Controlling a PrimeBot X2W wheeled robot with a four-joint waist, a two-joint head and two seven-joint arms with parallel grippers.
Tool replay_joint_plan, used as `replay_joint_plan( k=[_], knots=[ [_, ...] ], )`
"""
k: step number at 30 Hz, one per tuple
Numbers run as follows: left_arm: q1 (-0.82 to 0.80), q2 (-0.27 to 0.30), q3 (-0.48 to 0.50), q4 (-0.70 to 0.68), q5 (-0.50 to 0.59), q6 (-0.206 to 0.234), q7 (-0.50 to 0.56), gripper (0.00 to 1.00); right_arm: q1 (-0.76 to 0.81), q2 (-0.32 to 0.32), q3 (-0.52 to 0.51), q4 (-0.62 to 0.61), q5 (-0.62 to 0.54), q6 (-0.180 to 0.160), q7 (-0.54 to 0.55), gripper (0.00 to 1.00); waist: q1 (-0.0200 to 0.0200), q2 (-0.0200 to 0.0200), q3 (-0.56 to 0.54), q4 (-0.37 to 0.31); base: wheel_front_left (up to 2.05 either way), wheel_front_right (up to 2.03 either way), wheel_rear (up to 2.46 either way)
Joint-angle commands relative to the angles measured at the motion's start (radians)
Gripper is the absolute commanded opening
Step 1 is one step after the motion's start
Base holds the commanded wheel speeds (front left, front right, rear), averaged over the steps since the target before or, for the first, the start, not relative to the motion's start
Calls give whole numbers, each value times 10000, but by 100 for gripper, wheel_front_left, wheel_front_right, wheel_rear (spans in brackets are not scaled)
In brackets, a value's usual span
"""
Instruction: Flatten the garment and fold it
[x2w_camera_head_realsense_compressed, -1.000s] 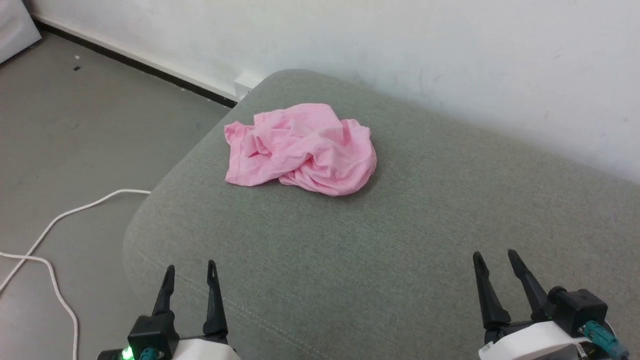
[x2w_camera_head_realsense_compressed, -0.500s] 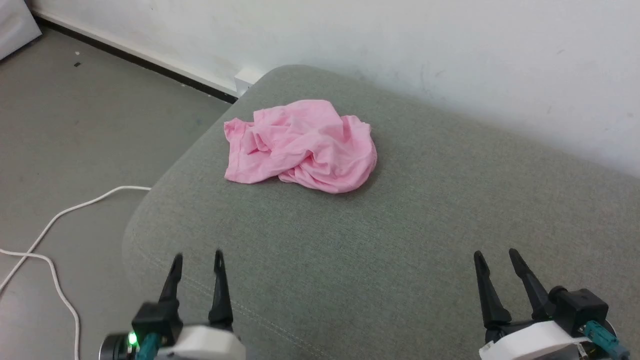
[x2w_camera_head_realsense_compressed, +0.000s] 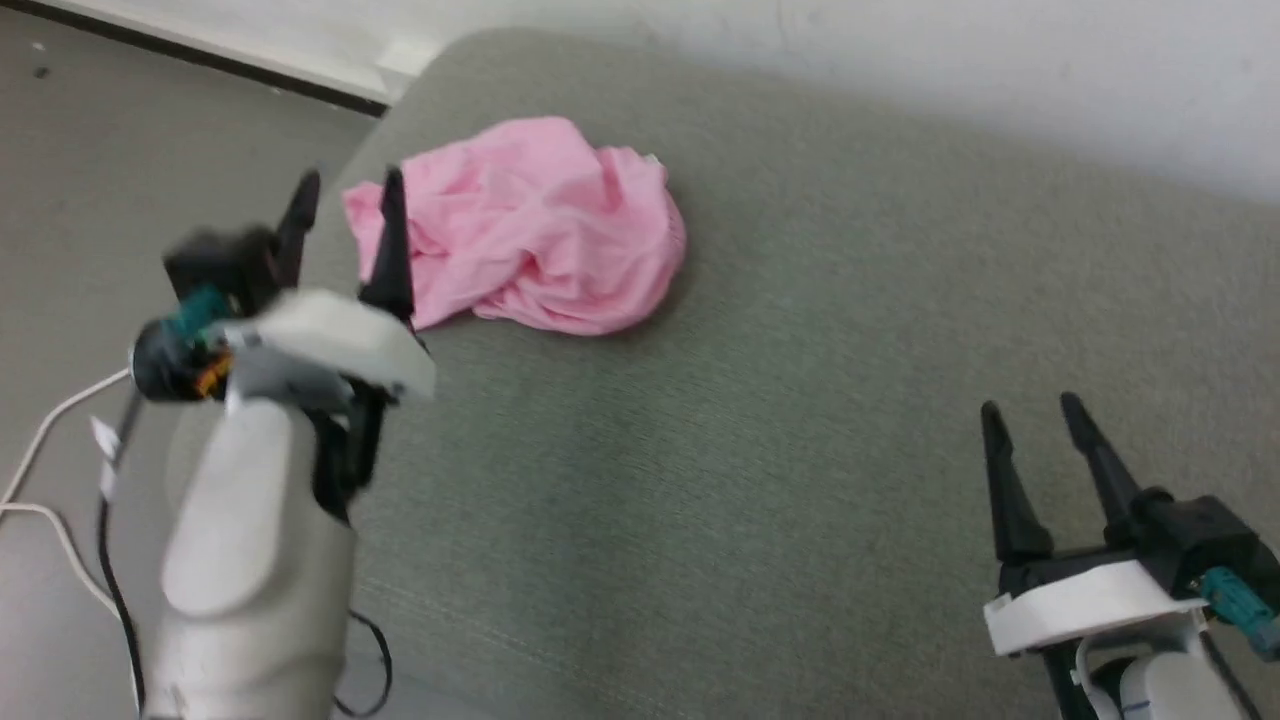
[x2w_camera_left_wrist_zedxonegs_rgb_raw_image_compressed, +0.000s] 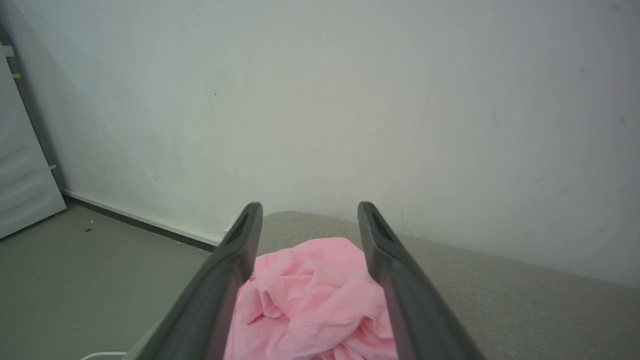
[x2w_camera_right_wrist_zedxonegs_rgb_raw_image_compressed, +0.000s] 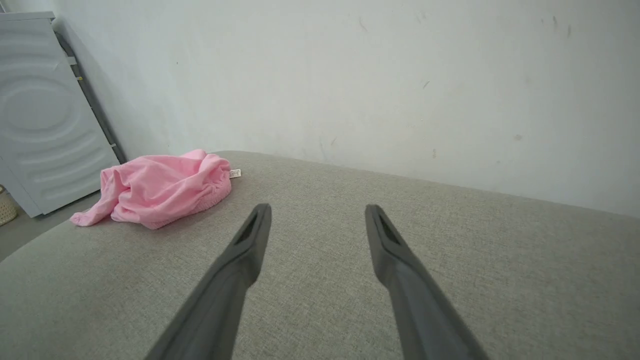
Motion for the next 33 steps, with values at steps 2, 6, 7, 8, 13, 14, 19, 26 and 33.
replay_joint_plan(
  k=[2,6,7,8,13,14,19,26,33],
  knots=[
    [-931,195,259,747,-469,-138,1095,100,-204,1,-147,-187,-169,-19,53,100,-1,0,1590,-1413,0,0,0],
    [-2002,481,482,1621,-1047,-218,2999,100,-397,1,-297,-396,-264,-19,138,100,-1,0,2262,-1900,0,0,0],
    [-2165,557,497,1781,-1146,-225,3476,100,-448,1,-324,-427,-269,-19,141,100,-1,0,2378,-1999,0,0,0],
    [-2290,631,502,1935,-1248,-235,4000,100,-496,1,-343,-449,-268,-19,139,100,-1,0,2485,-2094,0,0,0],
    [-2572,856,462,2177,-1647,-223,6083,100,-688,1,-442,-543,-236,-19,124,100,-1,0,2934,-2298,0,0,0],
    [-2548,873,452,2179,-1686,-158,6398,100,-712,1,-449,-550,-237,-19,117,100,-1,0,2999,-2304,0,0,0],
    [-2215,852,351,2211,-1706,393,7712,100,-834,1,-402,-533,-235,-19,97,100,-1,0,3207,-2238,0,0,0],
    [-1978,797,440,1669,-1495,833,6748,0,-973,1,-253,-327,-237,-19,70,100,-1,0,2856,-2066,0,0,0],
    [-2736,534,469,884,-1574,174,4117,0,-800,1,22,222,21,-19,14,100,-1,0,1493,-2082,0,0,0]
  ],
)
